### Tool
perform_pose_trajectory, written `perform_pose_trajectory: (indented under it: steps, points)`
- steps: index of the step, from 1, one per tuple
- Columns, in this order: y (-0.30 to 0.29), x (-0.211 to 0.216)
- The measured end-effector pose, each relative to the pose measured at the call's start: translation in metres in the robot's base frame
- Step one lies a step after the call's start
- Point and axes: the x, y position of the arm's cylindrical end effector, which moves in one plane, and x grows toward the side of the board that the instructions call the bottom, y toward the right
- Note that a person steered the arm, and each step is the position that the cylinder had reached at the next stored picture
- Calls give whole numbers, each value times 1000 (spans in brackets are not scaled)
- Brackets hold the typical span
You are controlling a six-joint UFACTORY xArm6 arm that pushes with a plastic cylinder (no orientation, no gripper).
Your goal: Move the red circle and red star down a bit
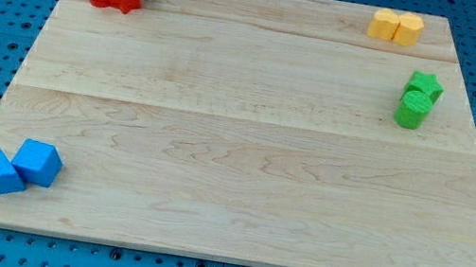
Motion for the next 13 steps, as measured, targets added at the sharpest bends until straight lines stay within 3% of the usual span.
perform_pose_trajectory:
  steps: [2, 3, 4, 6, 8, 10, 12, 13]
  points:
    - [12, 4]
    - [64, 1]
    - [73, -30]
    - [48, -39]
    - [-47, -34]
    - [-52, 34]
    - [-51, -27]
    - [-11, 0]
